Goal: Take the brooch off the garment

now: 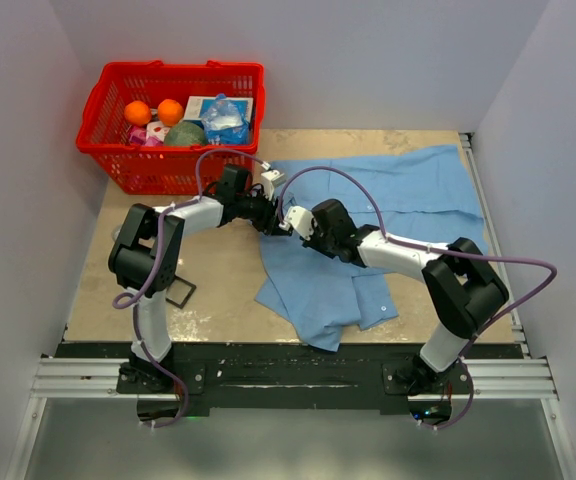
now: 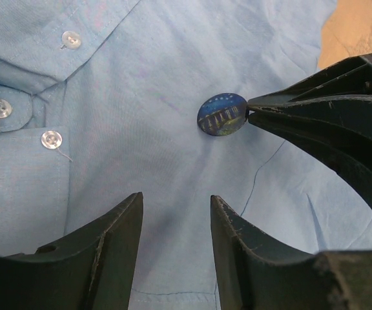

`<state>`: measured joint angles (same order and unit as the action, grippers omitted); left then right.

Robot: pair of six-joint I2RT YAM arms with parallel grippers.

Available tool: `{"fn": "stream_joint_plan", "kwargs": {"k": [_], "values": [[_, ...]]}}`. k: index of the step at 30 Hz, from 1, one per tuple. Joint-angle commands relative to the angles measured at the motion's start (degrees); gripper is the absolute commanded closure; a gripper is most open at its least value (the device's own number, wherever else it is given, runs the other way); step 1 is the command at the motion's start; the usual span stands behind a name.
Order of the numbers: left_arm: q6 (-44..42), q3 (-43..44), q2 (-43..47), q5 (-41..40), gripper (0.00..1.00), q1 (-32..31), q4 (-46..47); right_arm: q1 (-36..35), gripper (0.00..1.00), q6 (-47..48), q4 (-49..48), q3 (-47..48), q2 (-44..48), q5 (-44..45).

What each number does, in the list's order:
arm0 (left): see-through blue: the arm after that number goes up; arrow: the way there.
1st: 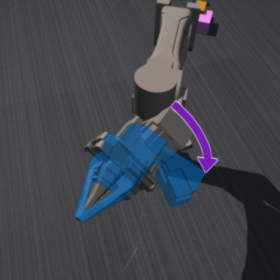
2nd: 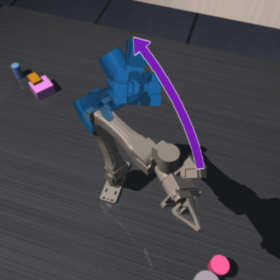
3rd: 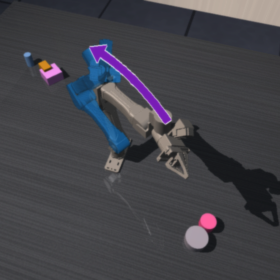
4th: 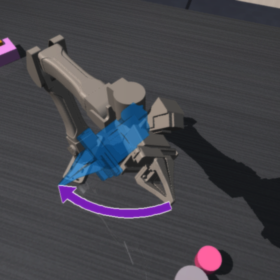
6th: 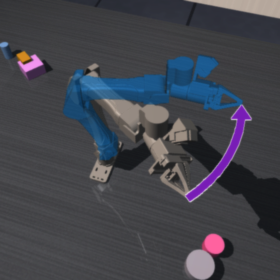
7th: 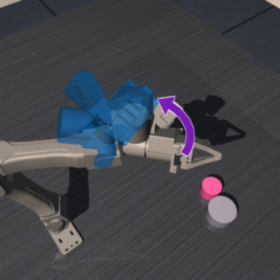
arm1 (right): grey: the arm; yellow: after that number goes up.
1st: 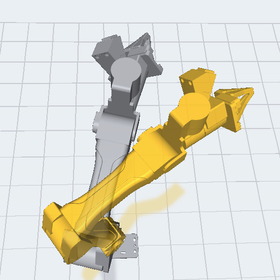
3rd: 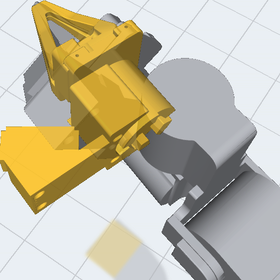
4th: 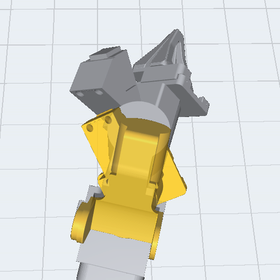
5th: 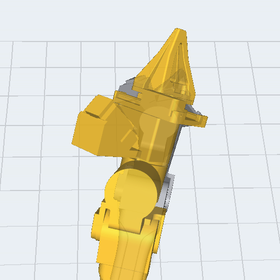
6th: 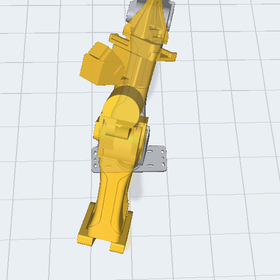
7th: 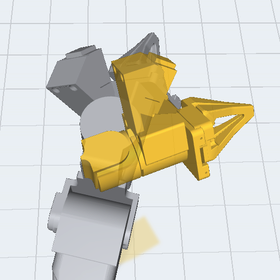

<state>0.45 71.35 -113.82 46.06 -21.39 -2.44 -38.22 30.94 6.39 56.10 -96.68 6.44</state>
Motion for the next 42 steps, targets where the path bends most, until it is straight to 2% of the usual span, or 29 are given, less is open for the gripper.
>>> {"fn": "stream_joint_plan", "kwargs": {"k": [1,3,6,11,16,21,27,30,31,34,38,42], "values": [[0.52,1.42,3.08,0.96,0.50,0.38,2.52,0.16,0.87,-1.32,-1.38,2.70,-0.78,-0.81],[0.43,1.42,3.16,0.96,0.50,0.38,2.52,0.07,0.90,-1.32,-1.73,2.88,-1.22,-0.81],[0.43,1.42,3.17,1.13,0.50,0.38,2.52,0.16,1.00,-1.93,-2.34,2.70,-1.58,-0.55],[2.27,0.90,3.52,2.53,0.50,0.38,3.92,1.21,1.00,-9.21,-4.28,1.82,0.08,3.23],[9.28,-0.51,3.08,3.94,0.50,0.03,9.45,5.78,1.00,-22.73,-1.21,2.96,3.60,-6.34],[16.23,-2.53,1.68,5.44,0.50,-2.42,15.35,8.59,1.00,-29.16,-0.59,2.00,5.10,-16.61],[22.31,-3.85,-0.87,5.27,0.49,-5.76,22.12,10.97,1.00,-36.12,-3.40,0.68,4.75,-20.50],[23.45,-4.55,-1.23,3.60,0.50,-6.21,23.09,10.80,1.00,-31.41,-4.02,0.59,5.27,-23.56],[23.37,-4.73,-1.23,2.12,0.50,-6.04,22.48,10.45,0.84,-29.03,-3.85,0.94,5.89,-24.45],[23.19,-5.52,1.22,-0.26,0.50,-4.46,19.93,9.65,0.67,-21.46,-1.21,2.09,7.03,-22.70],[23.20,-10.26,6.93,-3.61,0.47,0.02,17.30,9.21,0.62,-13.81,0.54,2.70,6.86,-21.82],[18.64,-9.22,7.83,-4.31,0.46,2.31,9.22,7.37,0.60,-5.91,1.34,4.37,4.14,-19.27]]}}
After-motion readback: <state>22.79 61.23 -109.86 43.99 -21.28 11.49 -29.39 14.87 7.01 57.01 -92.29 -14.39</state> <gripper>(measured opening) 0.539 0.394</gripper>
